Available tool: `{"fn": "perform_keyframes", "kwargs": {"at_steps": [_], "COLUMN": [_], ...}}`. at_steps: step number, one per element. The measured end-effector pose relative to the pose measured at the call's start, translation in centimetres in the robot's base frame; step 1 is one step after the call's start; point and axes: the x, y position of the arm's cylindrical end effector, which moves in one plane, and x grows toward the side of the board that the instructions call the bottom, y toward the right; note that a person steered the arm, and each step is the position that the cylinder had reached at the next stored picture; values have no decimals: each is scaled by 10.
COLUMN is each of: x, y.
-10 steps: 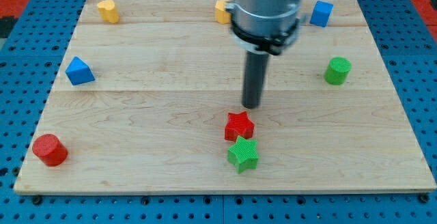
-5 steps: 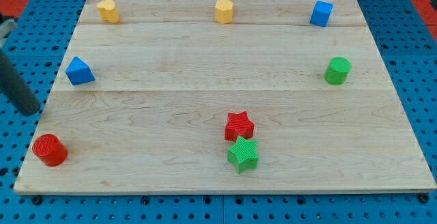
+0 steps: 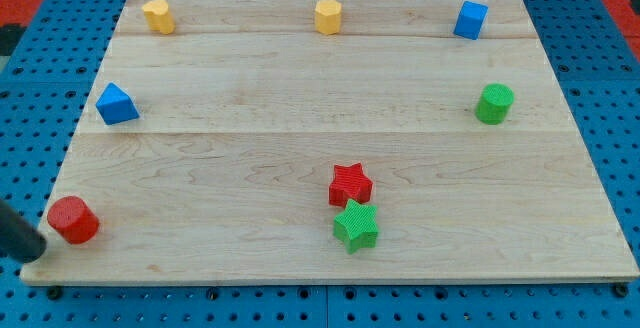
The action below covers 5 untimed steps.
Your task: Slide red circle closer to red star
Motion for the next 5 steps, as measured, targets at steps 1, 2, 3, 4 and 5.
{"fn": "perform_keyframes", "kwargs": {"at_steps": [1,2,3,4,5], "x": [-35,-42,-42,-48,-72], "y": [58,105,60,17,75]}}
